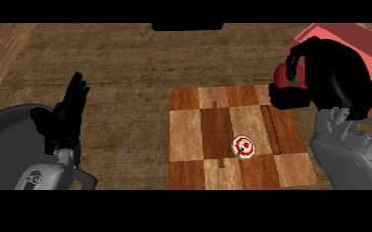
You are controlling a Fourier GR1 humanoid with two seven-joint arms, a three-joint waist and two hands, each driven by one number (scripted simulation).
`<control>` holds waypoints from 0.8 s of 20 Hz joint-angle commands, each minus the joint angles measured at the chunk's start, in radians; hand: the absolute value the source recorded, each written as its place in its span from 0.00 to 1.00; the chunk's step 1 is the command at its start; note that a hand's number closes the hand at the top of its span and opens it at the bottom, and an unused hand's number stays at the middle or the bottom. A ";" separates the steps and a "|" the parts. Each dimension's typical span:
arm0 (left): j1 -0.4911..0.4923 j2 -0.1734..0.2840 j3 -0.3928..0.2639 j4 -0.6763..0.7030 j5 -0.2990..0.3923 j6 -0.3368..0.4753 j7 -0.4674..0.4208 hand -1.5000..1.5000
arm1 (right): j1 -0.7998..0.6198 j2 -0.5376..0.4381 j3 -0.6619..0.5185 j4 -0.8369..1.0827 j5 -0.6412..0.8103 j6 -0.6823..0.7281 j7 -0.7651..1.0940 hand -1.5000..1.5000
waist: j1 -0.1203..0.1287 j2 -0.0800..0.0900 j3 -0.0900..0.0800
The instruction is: Pick the tomato from the cutting board and place it in the cardboard box
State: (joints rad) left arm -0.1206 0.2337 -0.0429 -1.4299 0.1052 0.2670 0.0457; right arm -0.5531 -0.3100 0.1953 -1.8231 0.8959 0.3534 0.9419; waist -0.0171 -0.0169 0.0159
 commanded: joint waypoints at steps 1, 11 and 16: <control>0.040 0.011 0.022 0.052 -0.011 0.016 0.033 0.50 | -0.040 -0.051 -0.086 -0.131 -0.029 0.113 0.084 1.00 | 0.002 0.011 -0.017; 0.063 -0.010 0.010 0.064 -0.024 -0.004 -0.007 0.50 | -0.092 -0.218 -0.294 -0.001 -0.023 0.083 -0.075 1.00 | 0.021 0.018 -0.016; 0.026 0.002 0.031 0.076 -0.018 -0.016 0.014 0.50 | -0.076 -0.307 -0.441 0.160 -0.088 0.013 -0.260 1.00 | 0.021 0.021 -0.016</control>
State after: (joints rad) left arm -0.1330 0.2195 -0.0419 -1.4329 0.0745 0.2702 0.0512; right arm -0.6240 -0.5582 -0.1572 -1.7577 0.8400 0.3950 0.7751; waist 0.0001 -0.0079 0.0148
